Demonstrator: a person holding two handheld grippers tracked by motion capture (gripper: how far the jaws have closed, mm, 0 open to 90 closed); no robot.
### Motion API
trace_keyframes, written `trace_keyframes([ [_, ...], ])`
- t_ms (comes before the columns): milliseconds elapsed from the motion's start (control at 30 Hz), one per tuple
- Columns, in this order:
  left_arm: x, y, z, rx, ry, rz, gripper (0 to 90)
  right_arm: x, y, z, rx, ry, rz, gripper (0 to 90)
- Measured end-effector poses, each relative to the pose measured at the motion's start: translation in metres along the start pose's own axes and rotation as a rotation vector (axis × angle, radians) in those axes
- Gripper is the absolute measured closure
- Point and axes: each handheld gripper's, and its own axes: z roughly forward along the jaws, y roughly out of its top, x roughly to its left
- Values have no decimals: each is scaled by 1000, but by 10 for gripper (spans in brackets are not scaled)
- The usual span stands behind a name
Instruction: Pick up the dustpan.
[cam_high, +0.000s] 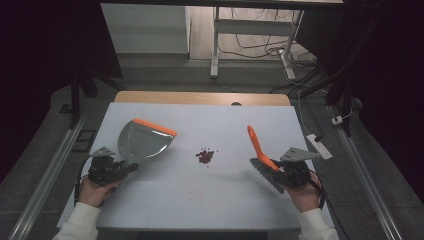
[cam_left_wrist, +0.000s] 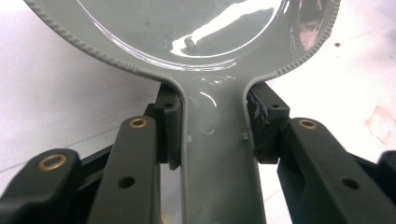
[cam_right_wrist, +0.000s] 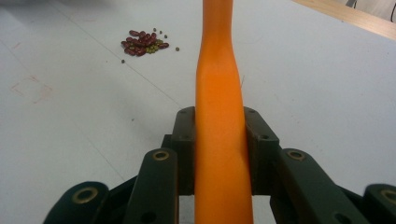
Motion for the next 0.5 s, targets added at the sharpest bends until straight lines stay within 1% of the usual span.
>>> trace_keyframes([
  [100,-3,1,-4,-11,-14,28,615,1,2,-1,-6,-2,-9,700],
  [167,-5,2,-6,-18,-15,43,616,2,3,-2,-14,0,-6,700],
  [233,-7,3,-7,-17,-16,53,616,2,3,-2,-15,1,-9,700],
  [300,-9,5,-7,-14,-18,74,616,3,3,-2,-12,0,-12,700],
  [433,-15,8,-8,-9,-49,124,616,3,4,-1,-8,-1,-18,700],
  [500,-17,9,-8,-5,-63,148,616,3,5,-3,-19,-2,-15,700],
])
